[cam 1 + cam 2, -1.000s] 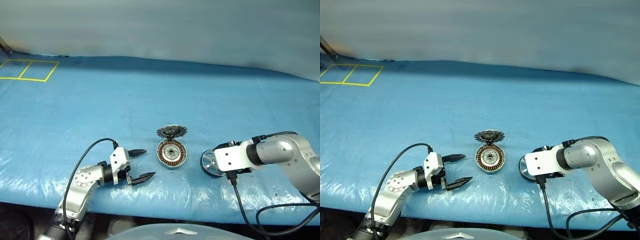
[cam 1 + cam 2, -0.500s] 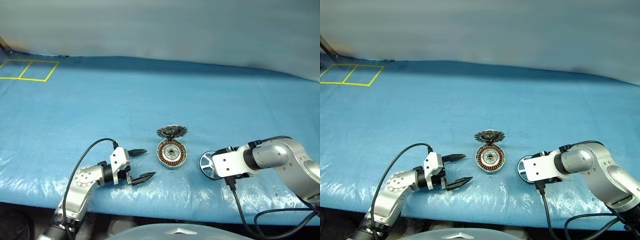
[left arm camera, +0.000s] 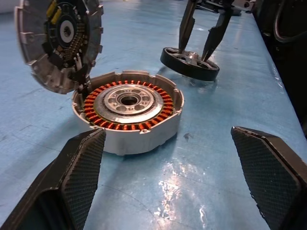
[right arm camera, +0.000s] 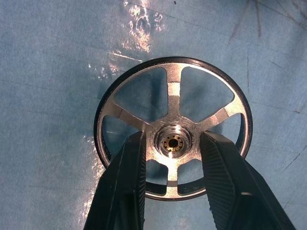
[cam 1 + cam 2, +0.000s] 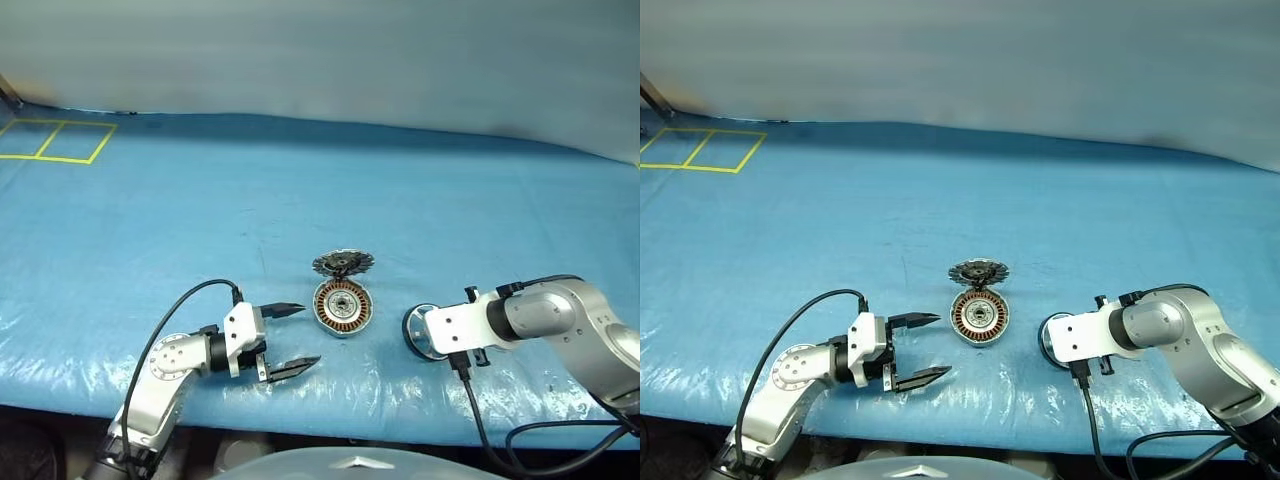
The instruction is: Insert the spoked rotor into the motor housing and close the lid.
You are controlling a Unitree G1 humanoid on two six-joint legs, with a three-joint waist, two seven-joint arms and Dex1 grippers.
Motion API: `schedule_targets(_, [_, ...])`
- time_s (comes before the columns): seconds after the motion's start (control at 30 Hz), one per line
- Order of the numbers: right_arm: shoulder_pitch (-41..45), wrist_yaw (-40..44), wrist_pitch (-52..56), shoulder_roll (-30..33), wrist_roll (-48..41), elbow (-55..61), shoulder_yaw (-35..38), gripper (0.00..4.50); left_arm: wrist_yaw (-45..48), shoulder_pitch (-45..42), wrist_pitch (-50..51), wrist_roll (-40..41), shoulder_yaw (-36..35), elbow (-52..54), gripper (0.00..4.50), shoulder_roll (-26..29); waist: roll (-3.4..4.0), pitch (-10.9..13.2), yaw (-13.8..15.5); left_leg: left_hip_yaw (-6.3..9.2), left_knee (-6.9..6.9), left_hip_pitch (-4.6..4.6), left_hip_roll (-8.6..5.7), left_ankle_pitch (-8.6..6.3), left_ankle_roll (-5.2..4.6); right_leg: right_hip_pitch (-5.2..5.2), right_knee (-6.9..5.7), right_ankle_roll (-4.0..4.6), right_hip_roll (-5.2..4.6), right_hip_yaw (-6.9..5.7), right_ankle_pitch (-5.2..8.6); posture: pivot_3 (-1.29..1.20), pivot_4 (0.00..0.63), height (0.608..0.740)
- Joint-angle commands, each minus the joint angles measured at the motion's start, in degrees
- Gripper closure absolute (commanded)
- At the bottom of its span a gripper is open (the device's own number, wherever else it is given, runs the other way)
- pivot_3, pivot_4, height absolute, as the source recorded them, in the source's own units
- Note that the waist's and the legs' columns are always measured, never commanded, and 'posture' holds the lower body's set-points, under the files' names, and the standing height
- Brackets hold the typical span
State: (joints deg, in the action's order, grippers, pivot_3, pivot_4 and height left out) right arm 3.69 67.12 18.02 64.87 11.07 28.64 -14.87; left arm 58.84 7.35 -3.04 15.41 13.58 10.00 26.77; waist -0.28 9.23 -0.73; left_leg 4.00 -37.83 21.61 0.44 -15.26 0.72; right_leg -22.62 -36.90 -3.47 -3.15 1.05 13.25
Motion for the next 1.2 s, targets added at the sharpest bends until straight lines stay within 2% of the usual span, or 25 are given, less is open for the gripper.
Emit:
schedule_targets(0.03, [-0.35,-0.59,0.16,-0.90,0.10,-0.29,0.25,3.21,-0.11,0.17,-0.74,0.49,0.32,2.98,0.00,0.39,0.00,0.00,-0.02,-0.01,-0.01,-0.01,0.01,0.00,0.00,0.00,0.00,0.02,0.00,0.00,-0.02,0.00,0.150,0.740])
schedule_targets(0.2, [-0.12,-0.81,2.31,-2.10,-2.31,0.10,2.49,3.21,-0.31,0.07,-0.72,0.47,0.41,2.91,0.00,0.40,-0.01,0.00,-0.03,-0.04,-0.08,-0.02,0.03,0.00,0.00,0.02,-0.01,0.05,0.01,0.00,-0.06,0.00,0.150,0.740])
schedule_targets(0.4, [0.81,-1.00,7.62,-4.57,-9.96,3.77,8.67,3.21,-0.63,0.00,-0.99,1.09,-0.16,2.82,0.00,0.12,0.02,0.02,0.10,-0.04,-0.04,0.04,0.00,0.00,-0.01,-0.03,0.00,0.05,0.00,0.00,-0.07,0.00,0.150,0.740])
schedule_targets(0.53, [5.12,-2.43,16.37,-12.96,-23.22,10.47,11.84,3.21,-1.56,-0.53,-0.82,0.40,-0.50,2.45,0.00,0.40,0.02,0.04,-0.15,-0.02,0.00,0.04,0.04,-0.01,-0.02,-0.06,-0.01,0.05,0.04,0.00,-0.07,0.00,0.150,0.740])
schedule_targets(0.63, [7.21,-4.19,21.56,-16.86,-29.03,11.33,12.58,3.21,-1.50,-1.02,-1.09,0.66,-0.43,1.82,0.00,0.35,0.01,0.04,0.11,0.09,-0.02,0.05,0.05,-0.01,-0.01,-0.02,-0.02,0.05,0.10,-0.02,-0.06,0.00,0.150,0.740])
schedule_targets(0.77, [8.34,-6.27,22.15,-18.41,-30.03,10.34,9.15,3.21,-1.50,-1.12,-0.97,0.88,-0.53,1.99,0.00,0.45,-0.01,0.05,0.22,0.11,-0.04,0.10,-0.11,-0.02,-0.03,0.01,0.04,0.04,-0.04,-0.01,-0.08,0.00,0.150,0.740])
schedule_targets(0.9, [9.62,-7.58,19.67,-18.04,-27.16,7.59,4.96,3.21,-1.61,-0.87,-0.82,0.88,-0.63,2.47,0.00,0.81,0.01,0.05,0.02,0.09,0.01,0.09,-0.07,-0.02,-0.04,-0.05,0.02,0.06,-0.02,-0.02,-0.07,0.00,0.150,0.740])
schedule_targets(1.2, [11.47,-8.37,17.10,-18.12,-25.40,3.10,1.58,3.21,-1.99,-0.09,-0.83,1.13,-0.81,2.82,0.00,1.01,0.01,0.05,0.04,0.06,0.00,0.09,-0.04,-0.02,-0.04,-0.07,0.01,0.06,0.00,-0.02,-0.06,0.00,0.150,0.740])
